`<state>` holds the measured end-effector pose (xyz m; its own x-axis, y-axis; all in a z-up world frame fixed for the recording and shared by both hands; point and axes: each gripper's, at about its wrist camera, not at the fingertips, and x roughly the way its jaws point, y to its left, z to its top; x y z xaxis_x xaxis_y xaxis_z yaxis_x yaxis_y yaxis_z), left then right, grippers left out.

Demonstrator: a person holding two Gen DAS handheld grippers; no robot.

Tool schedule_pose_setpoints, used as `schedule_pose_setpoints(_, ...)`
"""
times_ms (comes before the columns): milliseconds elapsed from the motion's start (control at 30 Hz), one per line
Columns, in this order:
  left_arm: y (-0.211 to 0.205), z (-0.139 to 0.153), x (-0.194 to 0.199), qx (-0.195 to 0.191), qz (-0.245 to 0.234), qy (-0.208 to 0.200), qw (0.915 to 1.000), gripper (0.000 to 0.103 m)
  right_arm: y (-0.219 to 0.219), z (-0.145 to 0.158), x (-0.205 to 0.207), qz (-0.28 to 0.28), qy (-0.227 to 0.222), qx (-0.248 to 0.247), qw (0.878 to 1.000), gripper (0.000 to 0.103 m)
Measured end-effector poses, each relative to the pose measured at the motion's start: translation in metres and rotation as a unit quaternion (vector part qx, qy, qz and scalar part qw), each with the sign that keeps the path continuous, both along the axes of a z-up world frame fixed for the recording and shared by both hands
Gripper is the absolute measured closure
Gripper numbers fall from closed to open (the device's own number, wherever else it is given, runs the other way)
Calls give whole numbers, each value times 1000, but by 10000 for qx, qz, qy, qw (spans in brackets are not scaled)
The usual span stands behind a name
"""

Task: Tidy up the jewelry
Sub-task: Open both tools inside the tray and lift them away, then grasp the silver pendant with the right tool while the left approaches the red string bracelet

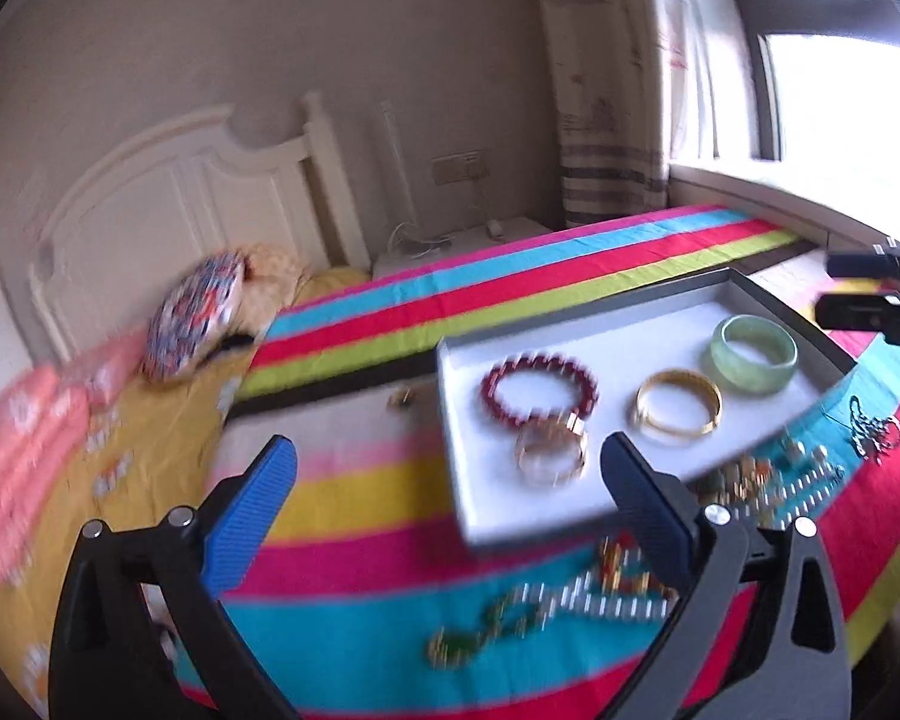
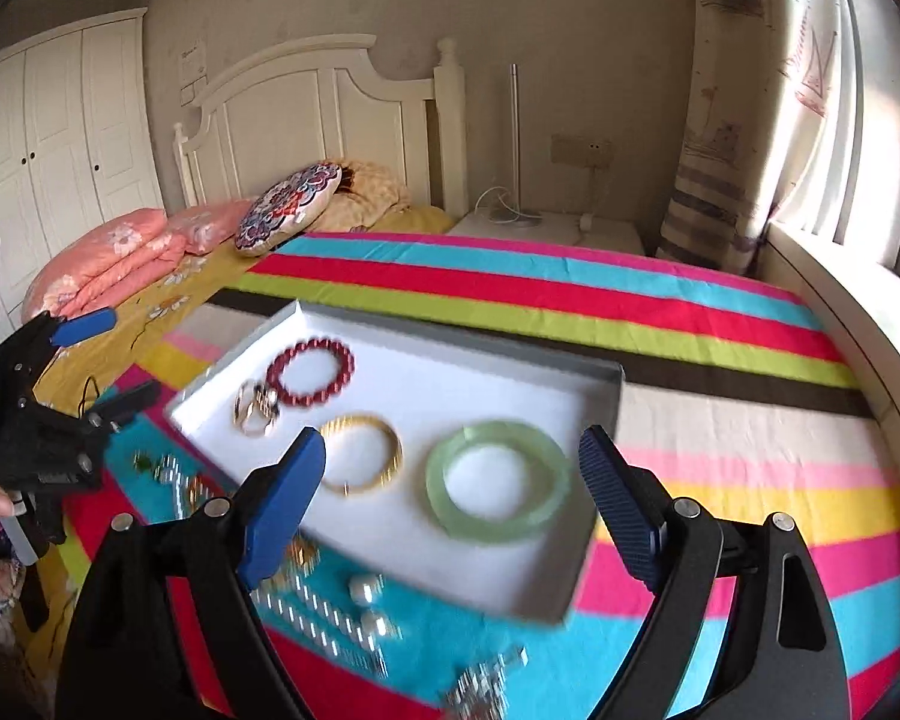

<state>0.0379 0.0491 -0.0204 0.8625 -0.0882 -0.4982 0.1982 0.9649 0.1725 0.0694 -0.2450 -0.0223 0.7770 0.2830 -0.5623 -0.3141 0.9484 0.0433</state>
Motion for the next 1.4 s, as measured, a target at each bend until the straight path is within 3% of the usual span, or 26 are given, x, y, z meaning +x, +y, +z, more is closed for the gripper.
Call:
schedule_pose_setpoints(200,40,-19,-27,-597,394,176,9973,3,-14,-23,-28,34,133,-118,9998,20)
schedule_pose_setpoints(433,39,-27,-51,-437,343,14,9985,2,-25,-39,-58,62,172,-345,9992,20)
schedule_pose_setpoints(633,21,-31,-43,-306,238,30,9992,2,-22,-50,-70,229,248,-397,9986,20)
schedule_pose_setpoints(1000,-5,-41,-54,-233,-239,219,9992,2,-22,-63,-65,278,487,-398,9976,38)
schedule_pose_setpoints(1267,-27,-47,-58,-188,-596,378,9973,2,-19,-73,-61,277,510,-426,9974,41)
schedule_pose_setpoints(1333,-31,-49,-56,-201,-665,450,9966,2,-19,-73,-61,298,438,-442,9976,49)
schedule_pose_setpoints(1400,-35,-50,-54,-209,-715,500,9960,2,-21,-73,-63,350,350,-398,9980,75)
